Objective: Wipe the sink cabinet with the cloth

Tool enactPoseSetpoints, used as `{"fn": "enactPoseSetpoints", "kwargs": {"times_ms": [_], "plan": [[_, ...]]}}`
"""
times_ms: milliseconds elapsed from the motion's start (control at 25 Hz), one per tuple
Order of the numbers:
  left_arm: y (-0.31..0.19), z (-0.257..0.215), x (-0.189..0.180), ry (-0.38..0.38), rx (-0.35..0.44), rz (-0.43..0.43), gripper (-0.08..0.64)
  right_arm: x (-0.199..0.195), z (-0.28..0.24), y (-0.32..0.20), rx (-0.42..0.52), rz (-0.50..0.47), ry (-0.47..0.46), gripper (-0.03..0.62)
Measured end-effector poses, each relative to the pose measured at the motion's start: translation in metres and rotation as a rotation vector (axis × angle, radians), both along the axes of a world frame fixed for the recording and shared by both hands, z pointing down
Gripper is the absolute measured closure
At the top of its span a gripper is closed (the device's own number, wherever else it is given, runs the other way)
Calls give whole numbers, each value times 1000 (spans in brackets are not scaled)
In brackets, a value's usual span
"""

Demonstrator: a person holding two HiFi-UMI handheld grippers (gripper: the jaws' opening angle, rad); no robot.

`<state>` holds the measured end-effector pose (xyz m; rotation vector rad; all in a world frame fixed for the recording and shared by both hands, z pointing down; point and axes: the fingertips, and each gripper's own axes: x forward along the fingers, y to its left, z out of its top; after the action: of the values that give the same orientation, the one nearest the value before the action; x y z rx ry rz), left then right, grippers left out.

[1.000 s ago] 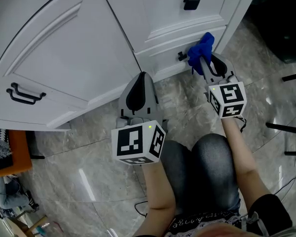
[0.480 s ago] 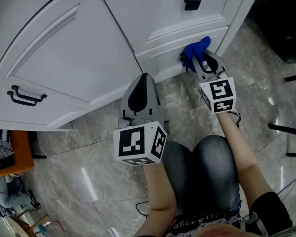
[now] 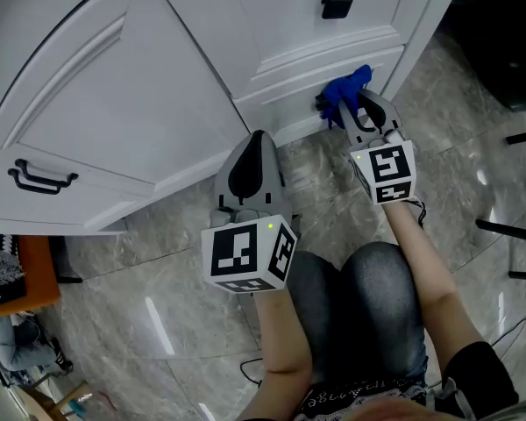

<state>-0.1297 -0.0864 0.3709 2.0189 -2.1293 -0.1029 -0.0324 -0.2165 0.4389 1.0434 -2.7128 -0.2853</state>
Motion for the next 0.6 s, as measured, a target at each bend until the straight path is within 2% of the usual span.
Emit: {"fn": "enactPoseSetpoints", "kwargs": {"times_ms": [600], "plan": [[-6, 6, 2, -4, -14, 9, 555, 11, 4, -9, -11, 35, -11, 512]]}}
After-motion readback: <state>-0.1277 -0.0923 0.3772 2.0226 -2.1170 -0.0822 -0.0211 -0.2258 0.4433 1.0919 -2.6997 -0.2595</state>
